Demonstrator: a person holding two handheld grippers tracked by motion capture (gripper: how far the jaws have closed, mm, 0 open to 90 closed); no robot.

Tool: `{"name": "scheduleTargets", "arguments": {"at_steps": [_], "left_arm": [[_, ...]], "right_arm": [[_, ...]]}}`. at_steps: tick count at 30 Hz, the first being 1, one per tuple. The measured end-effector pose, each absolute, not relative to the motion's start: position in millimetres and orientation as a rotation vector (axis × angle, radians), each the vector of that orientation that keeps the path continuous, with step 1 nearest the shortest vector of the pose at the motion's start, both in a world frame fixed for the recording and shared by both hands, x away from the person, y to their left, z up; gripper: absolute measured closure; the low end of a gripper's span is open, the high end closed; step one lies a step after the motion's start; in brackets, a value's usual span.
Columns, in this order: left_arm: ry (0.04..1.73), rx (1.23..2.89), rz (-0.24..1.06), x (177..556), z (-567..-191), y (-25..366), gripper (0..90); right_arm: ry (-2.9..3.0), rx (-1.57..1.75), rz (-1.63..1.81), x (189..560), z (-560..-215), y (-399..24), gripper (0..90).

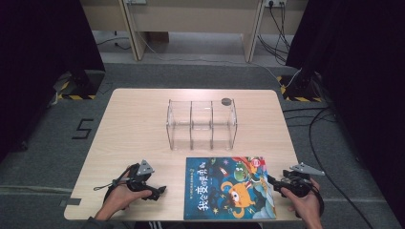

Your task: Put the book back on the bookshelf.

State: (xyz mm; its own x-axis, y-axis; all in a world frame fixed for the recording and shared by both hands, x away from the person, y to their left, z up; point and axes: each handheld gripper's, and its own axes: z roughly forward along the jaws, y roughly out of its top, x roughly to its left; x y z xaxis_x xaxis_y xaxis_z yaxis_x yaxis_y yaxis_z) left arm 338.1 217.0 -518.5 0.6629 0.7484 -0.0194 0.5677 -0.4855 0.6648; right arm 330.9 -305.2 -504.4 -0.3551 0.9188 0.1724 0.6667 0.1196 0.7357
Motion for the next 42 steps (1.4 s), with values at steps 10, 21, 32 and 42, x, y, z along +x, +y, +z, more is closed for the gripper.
{"name": "scheduleTargets", "arguments": {"at_steps": [10, 21, 32, 42], "left_arm": [[1.008, 2.233, 0.357, 337, -518, 216, 0.0], [0.946, 2.246, 0.341, 332, -517, 206, 5.4], [0.823, 2.246, 0.308, 315, -514, 163, 23.2], [0.725, 2.25, 0.274, 307, -514, 153, 34.4]], "right_arm": [[2.116, 1.529, 1.107, 329, -502, -300, 26.9], [2.176, 1.515, 1.107, 329, -503, -291, 29.6], [2.226, 1.524, 1.118, 329, -507, -285, 29.9], [2.229, 1.547, 1.193, 329, -508, -275, 30.5]]}}
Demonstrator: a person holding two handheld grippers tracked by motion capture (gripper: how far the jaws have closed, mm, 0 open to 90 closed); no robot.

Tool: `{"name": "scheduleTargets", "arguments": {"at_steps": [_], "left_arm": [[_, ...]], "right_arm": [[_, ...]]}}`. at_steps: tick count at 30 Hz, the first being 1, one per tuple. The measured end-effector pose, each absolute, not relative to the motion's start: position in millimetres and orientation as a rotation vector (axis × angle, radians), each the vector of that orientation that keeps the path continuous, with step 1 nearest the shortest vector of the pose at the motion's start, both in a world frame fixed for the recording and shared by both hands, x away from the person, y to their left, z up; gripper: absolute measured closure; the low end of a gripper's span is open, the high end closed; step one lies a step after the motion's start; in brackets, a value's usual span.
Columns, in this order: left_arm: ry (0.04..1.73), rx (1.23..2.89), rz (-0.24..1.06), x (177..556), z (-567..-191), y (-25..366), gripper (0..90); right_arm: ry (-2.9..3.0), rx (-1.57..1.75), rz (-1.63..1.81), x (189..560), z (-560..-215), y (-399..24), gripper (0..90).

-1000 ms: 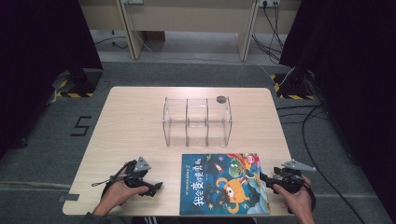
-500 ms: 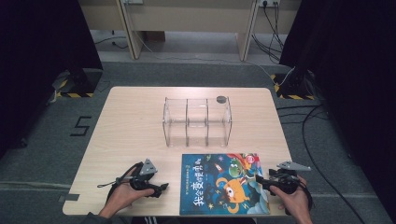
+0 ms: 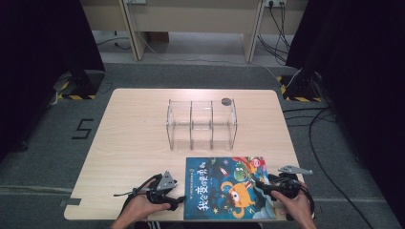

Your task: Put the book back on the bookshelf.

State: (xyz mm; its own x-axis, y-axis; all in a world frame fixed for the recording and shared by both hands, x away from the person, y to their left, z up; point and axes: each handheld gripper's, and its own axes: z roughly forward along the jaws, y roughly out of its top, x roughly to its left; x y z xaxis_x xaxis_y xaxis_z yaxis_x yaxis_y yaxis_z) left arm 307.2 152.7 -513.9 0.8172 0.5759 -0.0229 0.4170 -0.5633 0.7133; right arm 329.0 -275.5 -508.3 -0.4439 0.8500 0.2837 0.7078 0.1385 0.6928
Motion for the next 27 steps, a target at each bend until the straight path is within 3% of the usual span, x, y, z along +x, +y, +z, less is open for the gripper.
{"name": "scheduleTargets", "arguments": {"at_steps": [5, 19, 27], "left_arm": [[0.712, 2.25, 0.274, 306, -514, 152, 39.6], [0.709, 2.229, 0.249, 306, -514, 154, 43.0], [0.717, 2.224, 0.227, 306, -514, 156, 43.3]], "right_arm": [[2.129, 1.708, 1.327, 329, -511, -283, 32.2], [1.973, 1.938, 1.494, 326, -514, -290, 34.9], [2.041, 1.914, 1.575, 326, -519, -290, 51.7]]}}
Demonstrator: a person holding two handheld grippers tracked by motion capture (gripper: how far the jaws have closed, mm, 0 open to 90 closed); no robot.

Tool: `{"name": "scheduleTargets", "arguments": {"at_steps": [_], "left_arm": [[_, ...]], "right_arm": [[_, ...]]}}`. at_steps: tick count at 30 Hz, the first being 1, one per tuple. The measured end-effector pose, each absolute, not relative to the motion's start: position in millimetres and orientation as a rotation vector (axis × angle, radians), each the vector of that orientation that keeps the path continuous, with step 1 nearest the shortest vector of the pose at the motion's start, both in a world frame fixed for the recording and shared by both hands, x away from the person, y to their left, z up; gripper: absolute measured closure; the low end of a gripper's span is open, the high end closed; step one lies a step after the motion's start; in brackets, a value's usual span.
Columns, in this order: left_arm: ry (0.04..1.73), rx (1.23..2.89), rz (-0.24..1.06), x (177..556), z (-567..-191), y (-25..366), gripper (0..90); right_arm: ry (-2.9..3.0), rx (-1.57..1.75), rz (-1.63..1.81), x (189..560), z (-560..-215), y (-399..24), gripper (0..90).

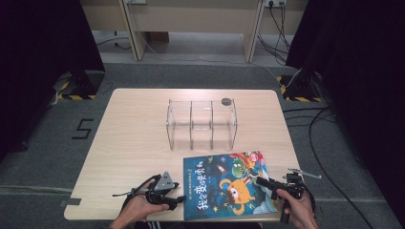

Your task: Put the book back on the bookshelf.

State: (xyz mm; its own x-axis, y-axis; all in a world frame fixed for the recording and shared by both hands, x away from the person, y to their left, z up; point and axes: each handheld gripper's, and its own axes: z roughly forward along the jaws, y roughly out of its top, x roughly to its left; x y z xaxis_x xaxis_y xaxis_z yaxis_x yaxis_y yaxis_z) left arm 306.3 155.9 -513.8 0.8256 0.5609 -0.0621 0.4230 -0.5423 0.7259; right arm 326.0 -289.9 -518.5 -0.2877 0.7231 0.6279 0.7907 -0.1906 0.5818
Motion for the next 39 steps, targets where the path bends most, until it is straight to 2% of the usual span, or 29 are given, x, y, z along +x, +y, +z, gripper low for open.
{"name": "scheduleTargets", "arguments": {"at_steps": [2, 20, 33, 39], "left_arm": [[0.721, 2.217, 0.225, 306, -514, 156, 43.3], [0.776, 2.185, 0.15, 309, -514, 160, 35.4], [0.821, 2.141, 0.033, 312, -513, 159, 21.9], [0.818, 2.129, -0.013, 312, -513, 157, 20.8]], "right_arm": [[-1.983, -1.794, -1.519, 325, -517, -292, 54.0], [-2.232, -1.529, -1.726, 308, -506, -295, 53.2], [-2.356, -1.439, -1.798, 300, -498, -296, 52.8], [-2.391, -1.405, -1.814, 300, -496, -295, 52.6]]}}
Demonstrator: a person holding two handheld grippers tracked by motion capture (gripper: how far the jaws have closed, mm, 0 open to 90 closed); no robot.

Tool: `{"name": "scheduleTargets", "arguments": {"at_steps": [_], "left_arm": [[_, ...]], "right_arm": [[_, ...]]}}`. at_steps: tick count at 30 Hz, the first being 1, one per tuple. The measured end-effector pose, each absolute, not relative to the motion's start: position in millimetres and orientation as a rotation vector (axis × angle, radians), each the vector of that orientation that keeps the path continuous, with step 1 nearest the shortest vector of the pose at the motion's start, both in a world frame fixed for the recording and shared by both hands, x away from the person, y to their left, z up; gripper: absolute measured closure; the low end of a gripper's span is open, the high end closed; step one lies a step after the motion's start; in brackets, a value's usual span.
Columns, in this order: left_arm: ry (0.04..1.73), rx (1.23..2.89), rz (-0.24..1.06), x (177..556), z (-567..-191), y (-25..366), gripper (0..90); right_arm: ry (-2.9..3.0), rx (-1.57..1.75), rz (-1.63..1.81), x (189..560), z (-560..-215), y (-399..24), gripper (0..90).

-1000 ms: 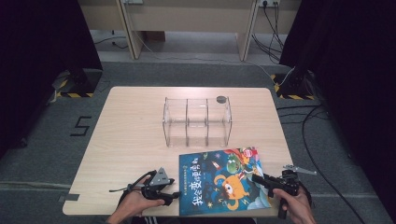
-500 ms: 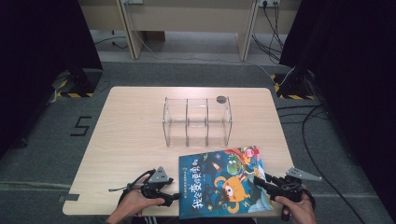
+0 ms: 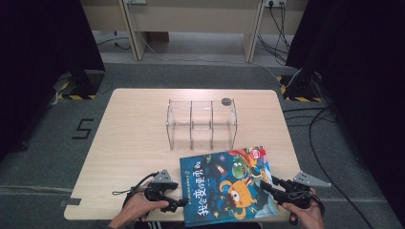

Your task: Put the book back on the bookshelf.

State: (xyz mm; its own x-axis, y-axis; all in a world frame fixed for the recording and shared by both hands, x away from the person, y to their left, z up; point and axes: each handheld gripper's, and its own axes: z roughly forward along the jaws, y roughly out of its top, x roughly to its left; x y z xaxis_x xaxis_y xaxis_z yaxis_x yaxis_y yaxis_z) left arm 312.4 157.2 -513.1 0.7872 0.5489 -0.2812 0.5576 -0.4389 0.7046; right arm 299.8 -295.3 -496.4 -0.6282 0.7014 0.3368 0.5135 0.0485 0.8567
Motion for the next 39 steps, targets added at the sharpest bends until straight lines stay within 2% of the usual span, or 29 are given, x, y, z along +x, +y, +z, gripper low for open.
{"name": "scheduleTargets", "arguments": {"at_steps": [7, 14, 17, 19, 24, 26, 29, 32, 39], "left_arm": [[0.781, 2.106, -0.068, 314, -512, 152, 29.9], [0.727, 2.075, -0.06, 312, -506, 151, 37.1], [0.745, 2.064, -0.081, 313, -506, 152, 38.5], [0.764, 2.033, -0.112, 315, -505, 155, 43.4], [0.763, 2.022, -0.116, 316, -503, 157, 45.0], [0.761, 1.983, -0.126, 316, -500, 160, 50.2], [0.732, 1.941, -0.084, 315, -493, 163, 52.6], [0.743, 1.907, -0.1, 316, -491, 166, 56.5], [0.752, 1.876, -0.132, 315, -490, 168, 59.9]], "right_arm": [[2.147, 1.222, 1.608, 300, -497, -292, 52.1], [2.174, 1.217, 1.556, 301, -499, -291, 51.8], [2.174, 1.214, 1.555, 302, -498, -290, 51.8], [2.178, 1.243, 1.556, 303, -500, -291, 51.7], [2.178, 1.241, 1.558, 304, -501, -291, 51.6], [2.185, 1.274, 1.556, 304, -502, -291, 51.2], [2.173, 1.27, 1.567, 305, -502, -291, 51.1], [2.162, 1.249, 1.571, 305, -500, -290, 51.2], [2.166, 1.256, 1.575, 305, -500, -291, 51.0]]}}
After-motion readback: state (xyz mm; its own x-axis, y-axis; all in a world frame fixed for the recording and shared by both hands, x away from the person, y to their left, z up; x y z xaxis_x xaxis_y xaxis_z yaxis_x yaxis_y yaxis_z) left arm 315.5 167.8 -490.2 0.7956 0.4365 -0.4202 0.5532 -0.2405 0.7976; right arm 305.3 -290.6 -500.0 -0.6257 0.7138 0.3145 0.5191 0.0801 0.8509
